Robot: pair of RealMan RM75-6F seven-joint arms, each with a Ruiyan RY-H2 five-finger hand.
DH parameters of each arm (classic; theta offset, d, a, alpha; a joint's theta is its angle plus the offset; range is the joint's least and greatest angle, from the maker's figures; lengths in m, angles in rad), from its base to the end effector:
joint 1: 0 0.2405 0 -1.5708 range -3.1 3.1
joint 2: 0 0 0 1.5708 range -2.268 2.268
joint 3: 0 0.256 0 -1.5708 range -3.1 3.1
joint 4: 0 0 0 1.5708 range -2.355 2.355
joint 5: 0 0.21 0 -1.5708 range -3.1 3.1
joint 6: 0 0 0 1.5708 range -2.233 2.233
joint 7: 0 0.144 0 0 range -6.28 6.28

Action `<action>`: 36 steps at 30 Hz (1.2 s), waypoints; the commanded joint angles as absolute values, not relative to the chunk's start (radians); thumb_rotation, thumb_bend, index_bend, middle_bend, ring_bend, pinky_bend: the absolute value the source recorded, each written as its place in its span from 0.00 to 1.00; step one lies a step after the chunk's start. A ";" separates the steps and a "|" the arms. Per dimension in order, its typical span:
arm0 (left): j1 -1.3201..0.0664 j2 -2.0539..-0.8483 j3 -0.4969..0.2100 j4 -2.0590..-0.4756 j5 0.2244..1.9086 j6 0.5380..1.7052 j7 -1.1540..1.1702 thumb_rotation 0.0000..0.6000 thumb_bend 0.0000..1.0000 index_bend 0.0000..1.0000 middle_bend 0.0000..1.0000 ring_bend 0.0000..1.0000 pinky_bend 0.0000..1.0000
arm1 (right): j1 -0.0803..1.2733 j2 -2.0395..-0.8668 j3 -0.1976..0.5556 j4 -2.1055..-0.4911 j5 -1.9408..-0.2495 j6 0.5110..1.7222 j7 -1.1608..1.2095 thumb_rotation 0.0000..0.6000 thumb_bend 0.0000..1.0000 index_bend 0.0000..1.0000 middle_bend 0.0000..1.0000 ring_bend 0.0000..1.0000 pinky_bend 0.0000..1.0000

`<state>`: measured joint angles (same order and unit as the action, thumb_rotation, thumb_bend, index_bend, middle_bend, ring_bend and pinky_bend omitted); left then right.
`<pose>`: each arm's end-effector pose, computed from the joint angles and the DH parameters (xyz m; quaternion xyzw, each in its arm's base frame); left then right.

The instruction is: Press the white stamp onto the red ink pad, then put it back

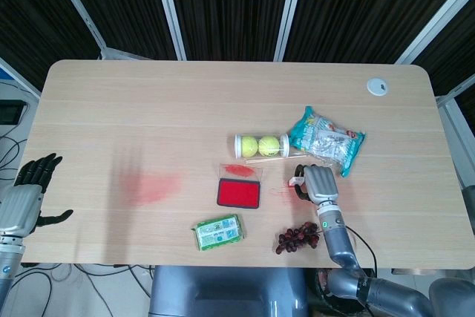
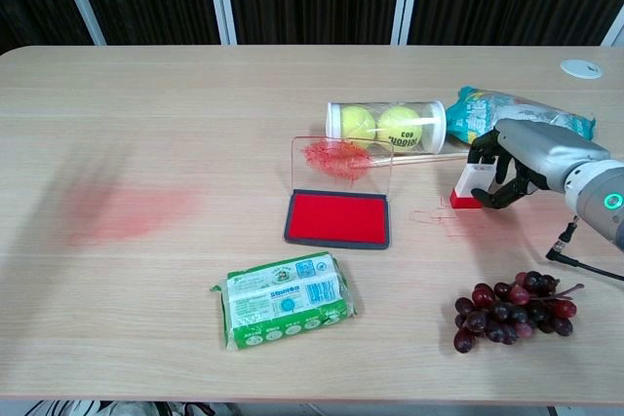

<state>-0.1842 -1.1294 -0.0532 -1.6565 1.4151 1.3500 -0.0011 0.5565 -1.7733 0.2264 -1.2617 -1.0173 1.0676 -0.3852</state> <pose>-0.2993 0.2099 0.1380 -0.6051 -0.4323 -0.3809 0.5495 -0.2149 -0.3219 -0.0520 0.6409 -0.4676 0.3377 0.5066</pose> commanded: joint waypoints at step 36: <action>-0.183 -1.131 -0.052 -1.652 1.423 1.355 0.000 1.00 0.03 0.00 0.00 0.00 0.00 | 0.534 -1.637 0.204 -1.421 -1.027 1.130 -0.491 1.00 0.24 0.11 0.05 0.07 0.25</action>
